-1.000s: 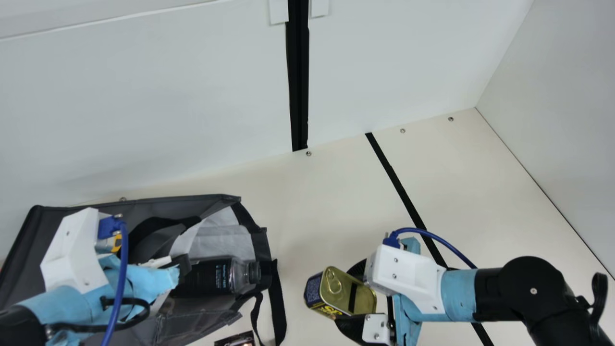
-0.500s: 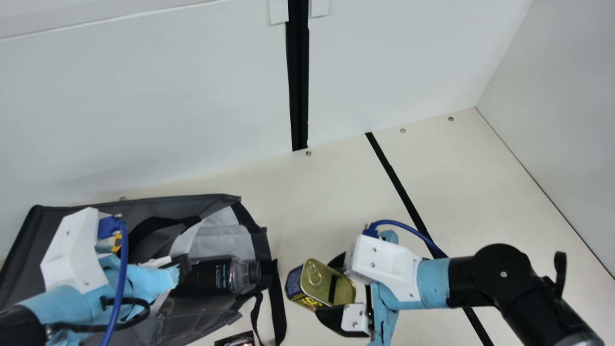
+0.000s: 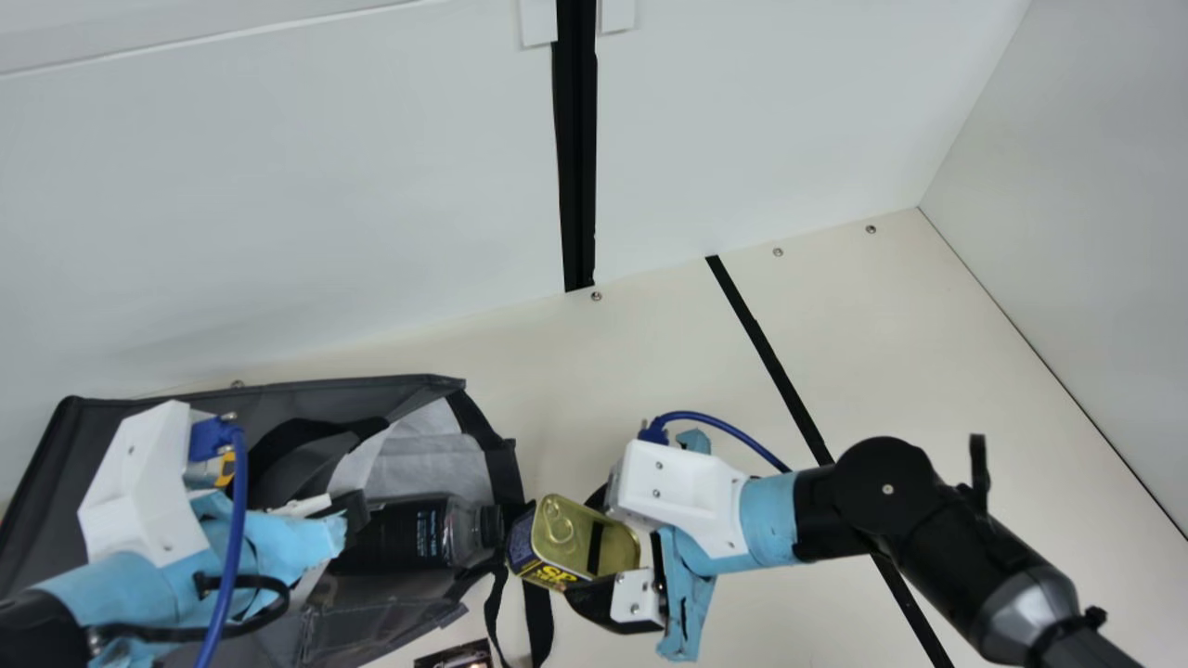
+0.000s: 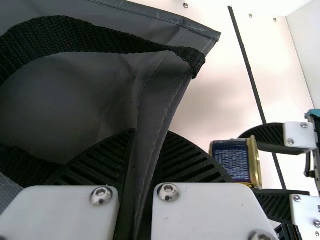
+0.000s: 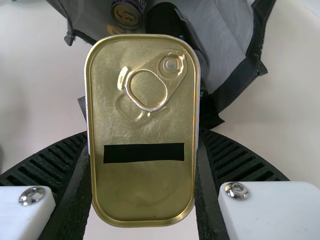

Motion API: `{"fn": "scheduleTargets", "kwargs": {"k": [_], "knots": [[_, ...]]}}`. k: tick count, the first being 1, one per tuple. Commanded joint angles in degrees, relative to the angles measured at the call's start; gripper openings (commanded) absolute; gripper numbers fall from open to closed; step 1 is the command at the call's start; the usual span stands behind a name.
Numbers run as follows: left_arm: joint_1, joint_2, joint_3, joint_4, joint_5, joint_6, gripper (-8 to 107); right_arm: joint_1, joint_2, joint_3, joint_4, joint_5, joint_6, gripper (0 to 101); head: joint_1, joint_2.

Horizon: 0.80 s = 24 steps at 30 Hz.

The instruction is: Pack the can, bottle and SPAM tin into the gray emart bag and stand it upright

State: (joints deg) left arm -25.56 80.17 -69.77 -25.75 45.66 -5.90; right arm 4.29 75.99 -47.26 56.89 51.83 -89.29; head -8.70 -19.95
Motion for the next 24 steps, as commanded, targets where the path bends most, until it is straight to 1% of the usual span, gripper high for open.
{"fn": "scheduleTargets", "kwargs": {"k": [1,6,12,24], "knots": [[0.00,0.00,0.00,0.00,0.00,0.00,-8,0.72,1.13,-0.48,0.15,-0.63,-0.30,0,-1.30,-0.05],[0.00,0.00,0.00,0.00,0.00,0.00,-8,2.67,4.31,-2.34,0.81,-2.06,-1.34,0,-1.30,-0.05],[0.00,0.00,0.00,0.00,0.00,0.00,-8,4.79,8.37,-5.52,1.48,-3.45,-2.39,0,-1.30,-0.05],[0.00,0.00,0.00,0.00,0.00,0.00,-8,9.63,14.45,-11.64,1.92,-5.20,-2.60,0,-1.30,-0.05]]}}
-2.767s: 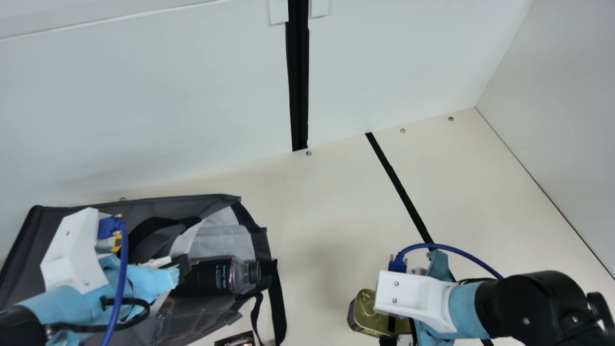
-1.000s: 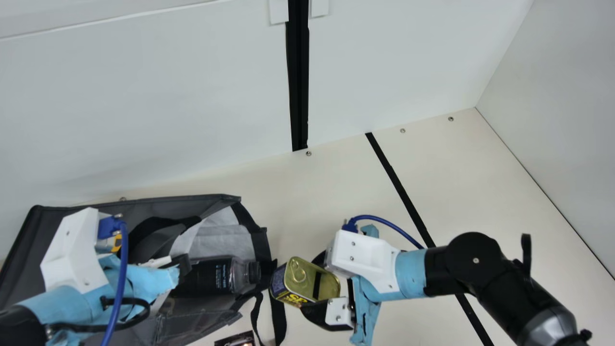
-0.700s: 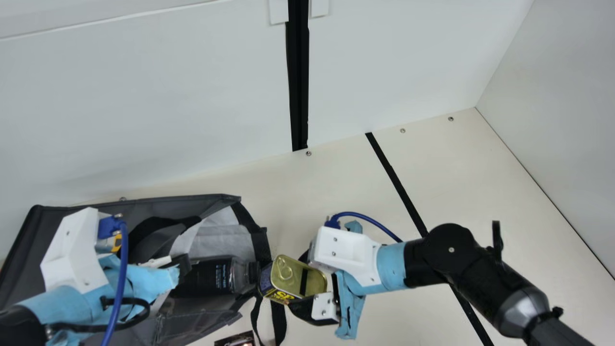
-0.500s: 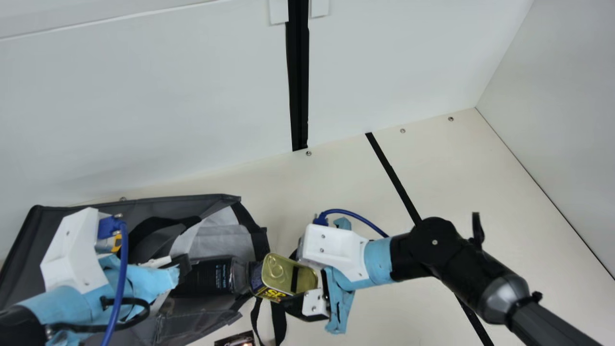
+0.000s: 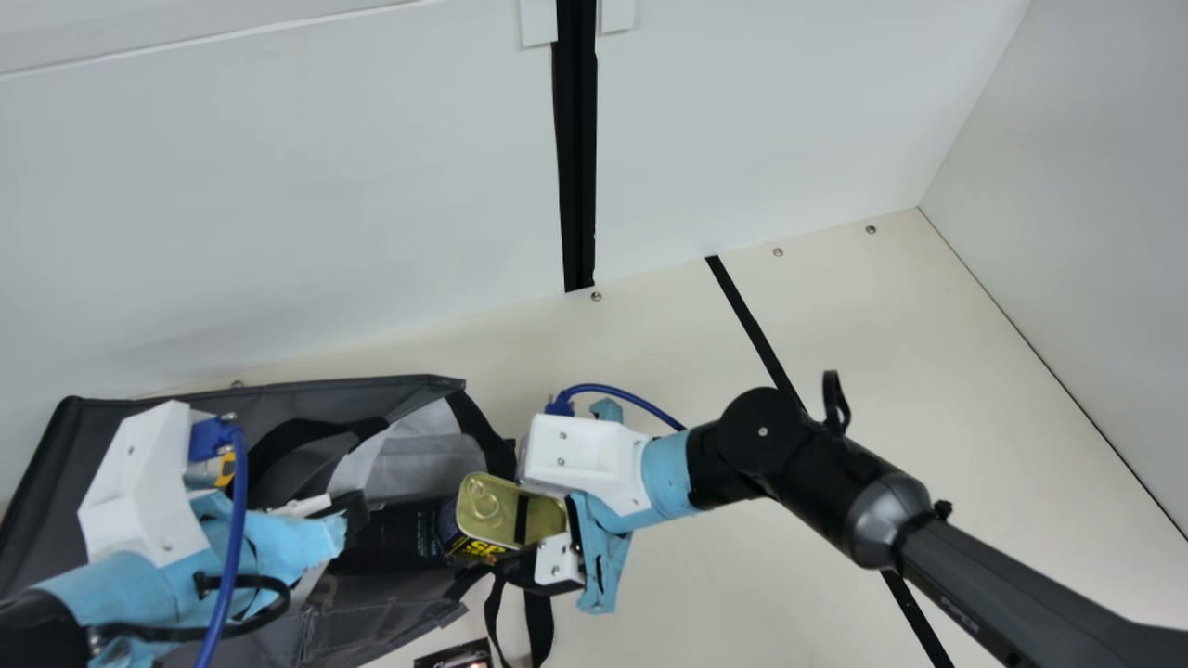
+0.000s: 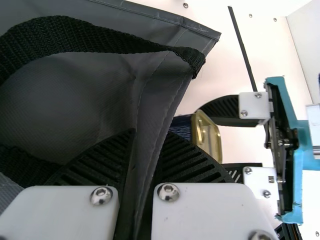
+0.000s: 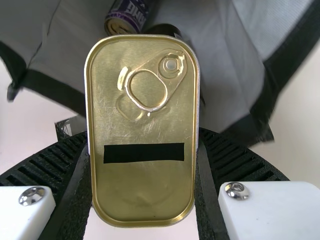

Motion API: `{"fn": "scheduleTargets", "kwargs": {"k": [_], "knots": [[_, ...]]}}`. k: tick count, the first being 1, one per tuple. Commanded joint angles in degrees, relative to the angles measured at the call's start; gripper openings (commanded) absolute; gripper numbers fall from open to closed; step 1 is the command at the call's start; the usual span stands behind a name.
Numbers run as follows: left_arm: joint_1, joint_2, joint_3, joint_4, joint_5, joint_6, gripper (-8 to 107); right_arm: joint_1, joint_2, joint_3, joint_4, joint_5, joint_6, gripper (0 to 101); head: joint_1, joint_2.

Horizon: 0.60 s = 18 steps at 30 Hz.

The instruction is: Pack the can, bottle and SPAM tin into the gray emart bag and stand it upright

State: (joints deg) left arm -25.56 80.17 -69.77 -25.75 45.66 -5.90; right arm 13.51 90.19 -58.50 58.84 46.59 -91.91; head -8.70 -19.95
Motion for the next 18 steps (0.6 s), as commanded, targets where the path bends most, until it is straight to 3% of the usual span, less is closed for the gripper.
{"fn": "scheduleTargets", "kwargs": {"k": [1,18], "knots": [[0.00,0.00,0.00,0.00,0.00,0.00,-8,0.87,0.64,-0.82,0.01,-0.09,0.09,0,-1.30,-0.05],[0.00,0.00,0.00,0.00,0.00,0.00,-8,7.27,5.79,-6.43,1.13,-2.75,1.83,0,-1.30,-0.05]]}}
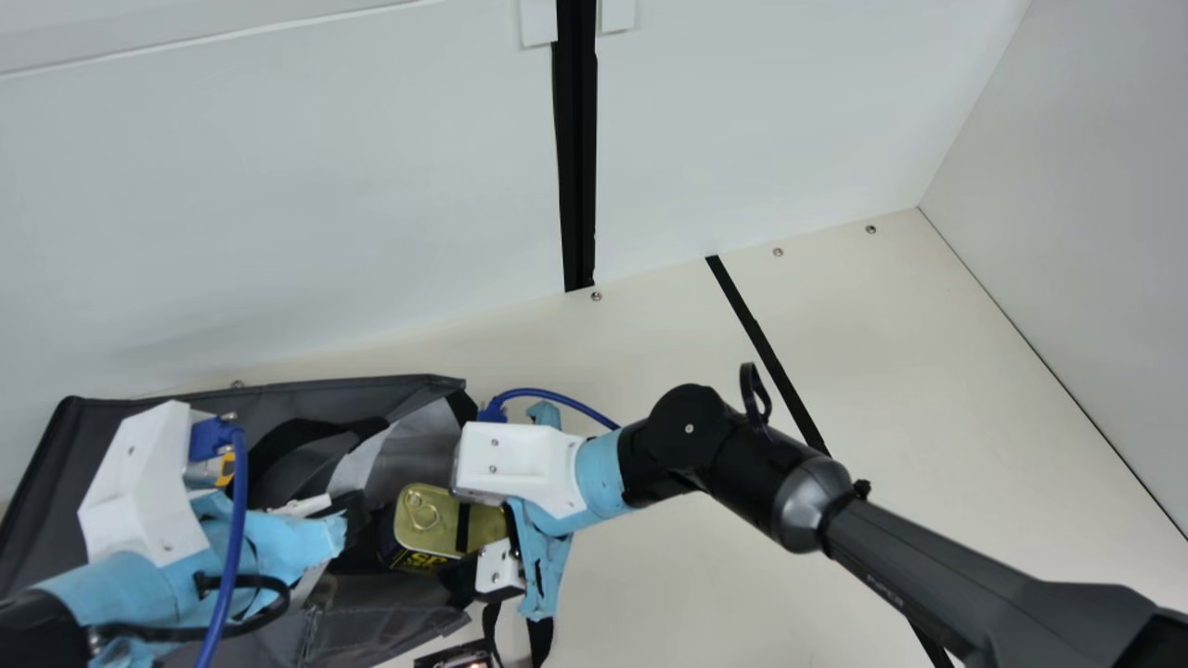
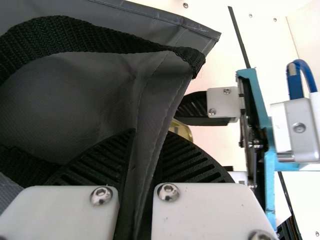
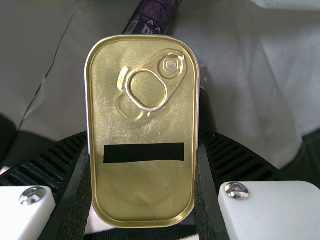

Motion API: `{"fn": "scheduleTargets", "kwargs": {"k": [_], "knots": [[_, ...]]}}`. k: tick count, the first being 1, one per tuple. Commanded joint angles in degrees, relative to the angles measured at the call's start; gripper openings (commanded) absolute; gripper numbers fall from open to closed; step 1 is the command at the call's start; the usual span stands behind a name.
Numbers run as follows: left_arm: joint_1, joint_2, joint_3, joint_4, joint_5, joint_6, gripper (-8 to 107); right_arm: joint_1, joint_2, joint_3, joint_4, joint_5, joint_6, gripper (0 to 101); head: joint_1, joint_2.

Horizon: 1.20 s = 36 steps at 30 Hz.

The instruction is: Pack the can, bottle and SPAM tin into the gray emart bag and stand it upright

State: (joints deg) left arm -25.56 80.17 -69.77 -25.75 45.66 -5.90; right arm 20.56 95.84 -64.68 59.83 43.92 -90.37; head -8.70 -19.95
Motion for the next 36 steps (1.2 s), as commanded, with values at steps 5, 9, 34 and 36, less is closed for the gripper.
{"fn": "scheduleTargets", "kwargs": {"k": [5,9,34,36], "knots": [[0.00,0.00,0.00,0.00,0.00,0.00,-8,1.64,1.50,-1.50,0.67,-1.33,1.29,0,-1.30,-0.05],[0.00,0.00,0.00,0.00,0.00,0.00,-8,2.65,2.61,-2.41,1.08,-2.49,2.17,0,-1.30,-0.05],[0.00,0.00,0.00,0.00,0.00,0.00,-8,6.31,5.64,-5.01,1.80,-8.10,8.15,47,-1.30,-0.05],[0.00,0.00,0.00,0.00,0.00,0.00,-8,6.29,5.53,-4.96,1.85,-8.12,8.37,53,-1.30,-0.05]]}}
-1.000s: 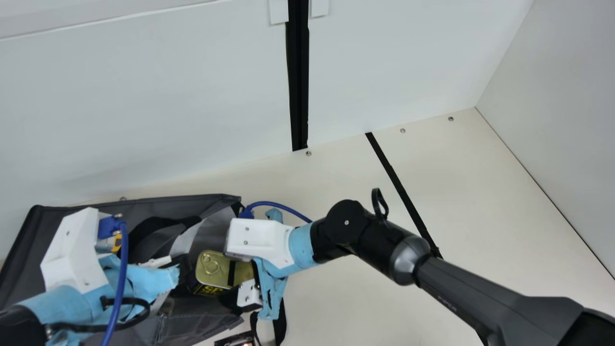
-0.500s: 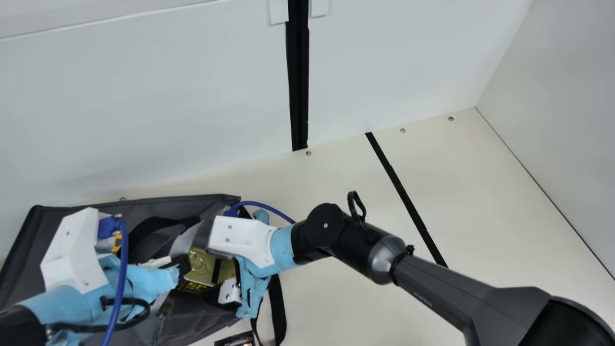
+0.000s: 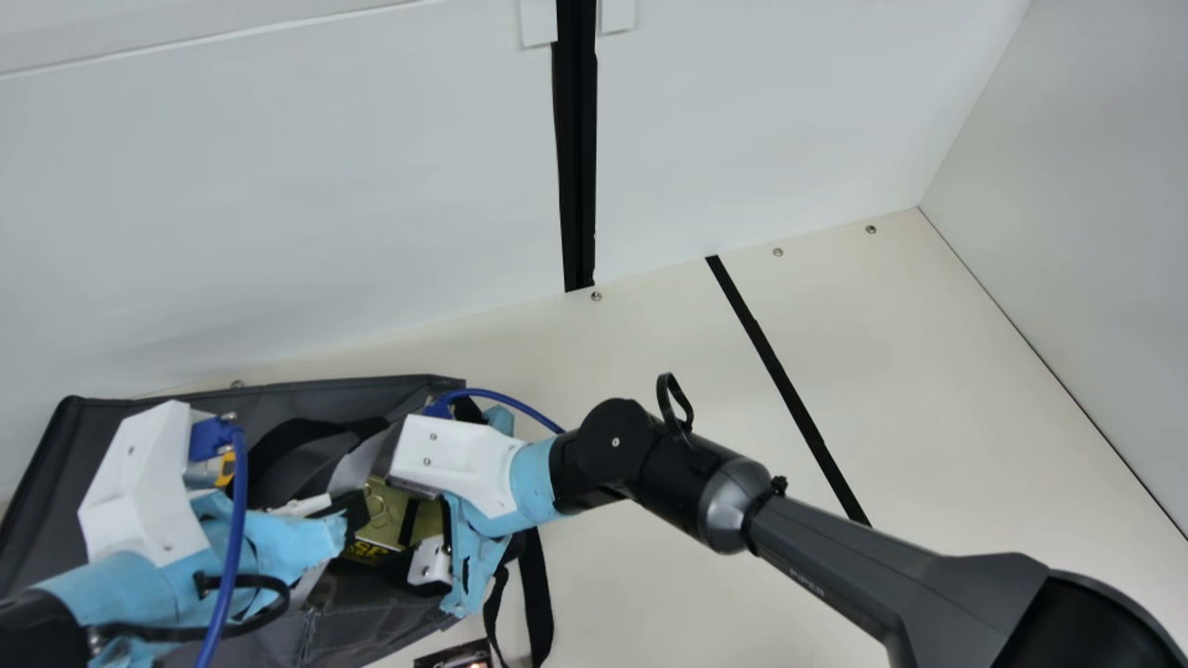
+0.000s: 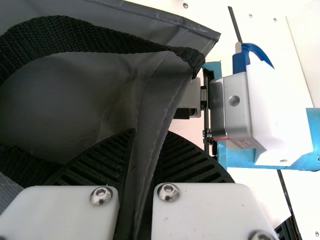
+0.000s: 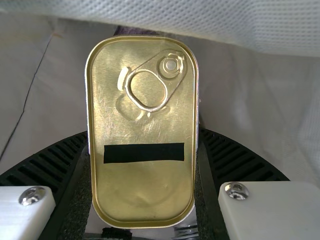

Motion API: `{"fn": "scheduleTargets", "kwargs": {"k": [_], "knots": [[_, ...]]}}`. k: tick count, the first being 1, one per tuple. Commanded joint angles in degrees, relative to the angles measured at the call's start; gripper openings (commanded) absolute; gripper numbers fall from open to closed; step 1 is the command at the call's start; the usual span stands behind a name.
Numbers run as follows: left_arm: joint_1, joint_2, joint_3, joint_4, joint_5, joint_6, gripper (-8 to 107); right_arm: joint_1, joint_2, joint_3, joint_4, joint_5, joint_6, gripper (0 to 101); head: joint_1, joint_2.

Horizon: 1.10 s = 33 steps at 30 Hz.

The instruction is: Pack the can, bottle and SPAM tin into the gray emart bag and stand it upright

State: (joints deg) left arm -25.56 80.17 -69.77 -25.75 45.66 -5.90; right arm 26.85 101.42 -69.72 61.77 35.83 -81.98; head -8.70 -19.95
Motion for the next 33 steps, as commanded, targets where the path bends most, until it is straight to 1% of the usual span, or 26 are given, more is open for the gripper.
{"fn": "scheduleTargets", "kwargs": {"k": [1,12,13,21,33], "knots": [[0.00,0.00,0.00,0.00,0.00,0.00,-8,0.00,-0.13,0.10,-0.08,-0.03,0.15,57,-1.30,-0.05],[0.00,0.00,0.00,0.00,0.00,0.00,-8,-0.68,-1.32,1.19,0.32,0.38,0.83,94,-1.30,-0.05],[0.00,0.00,0.00,0.00,0.00,0.00,-8,-0.83,-1.53,1.39,0.31,0.49,0.80,95,-1.30,-0.05],[0.00,0.00,0.00,0.00,0.00,0.00,-8,-2.60,-4.03,3.40,0.00,2.00,0.53,95,-1.30,-0.05],[0.00,0.00,0.00,0.00,0.00,0.00,-8,-7.01,-10.26,8.75,-1.19,5.96,0.01,95,-1.30,-0.05]]}}
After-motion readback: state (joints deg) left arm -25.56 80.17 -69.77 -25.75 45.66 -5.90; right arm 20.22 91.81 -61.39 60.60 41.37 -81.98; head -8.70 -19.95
